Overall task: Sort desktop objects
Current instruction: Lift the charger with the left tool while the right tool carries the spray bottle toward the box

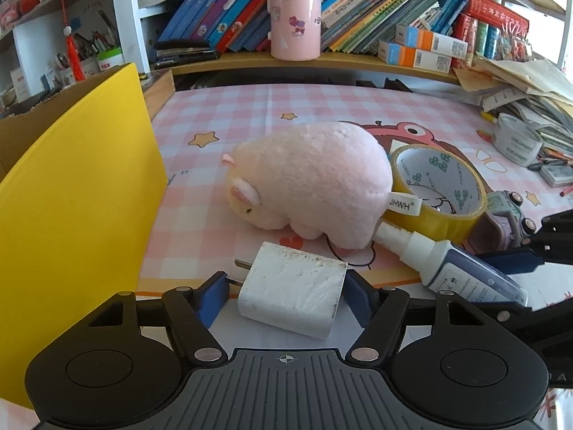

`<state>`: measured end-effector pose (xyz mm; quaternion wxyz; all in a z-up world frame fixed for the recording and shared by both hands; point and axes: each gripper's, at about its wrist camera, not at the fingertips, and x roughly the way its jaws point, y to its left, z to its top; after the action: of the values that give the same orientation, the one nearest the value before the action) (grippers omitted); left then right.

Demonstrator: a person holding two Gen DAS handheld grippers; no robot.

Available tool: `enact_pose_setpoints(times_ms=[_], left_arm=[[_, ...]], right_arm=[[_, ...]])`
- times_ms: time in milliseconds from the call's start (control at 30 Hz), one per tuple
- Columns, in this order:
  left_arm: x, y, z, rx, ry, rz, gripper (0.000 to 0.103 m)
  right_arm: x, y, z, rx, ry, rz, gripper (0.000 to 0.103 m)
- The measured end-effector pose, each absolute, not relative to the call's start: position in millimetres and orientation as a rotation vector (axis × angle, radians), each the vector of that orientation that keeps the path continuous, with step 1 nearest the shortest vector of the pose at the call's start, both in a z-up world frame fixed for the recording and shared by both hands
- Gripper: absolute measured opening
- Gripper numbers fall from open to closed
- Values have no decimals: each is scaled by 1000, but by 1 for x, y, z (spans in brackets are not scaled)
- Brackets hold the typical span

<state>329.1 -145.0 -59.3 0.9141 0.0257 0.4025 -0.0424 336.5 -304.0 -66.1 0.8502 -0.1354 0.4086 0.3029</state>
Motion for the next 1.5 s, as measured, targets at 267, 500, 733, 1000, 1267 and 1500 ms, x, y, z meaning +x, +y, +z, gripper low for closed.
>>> enact_pose_setpoints(times_ms=[267,500,733,1000,1267,1500], left_arm=[[306,-143,-50,-26,840,-76,67],[283,-137,-28,-97,785,-80,67],[259,-131,-6,-162,744,-94,67],[228,-122,7,-204,718,-119,67],[193,-114,22,-128,673,-181,67],[171,-95,25,-116,666,-226,67]], right_arm=[[332,-302,-66,-258,871,635,30],[321,-311,-57,-89,907,622,30],[300,-312,-40,-22,873,616,30],[277,-315,-24,10,842,588,30],[238,-312,-13,71,812,528,30],[204,-297,-9,103,793,470,30]])
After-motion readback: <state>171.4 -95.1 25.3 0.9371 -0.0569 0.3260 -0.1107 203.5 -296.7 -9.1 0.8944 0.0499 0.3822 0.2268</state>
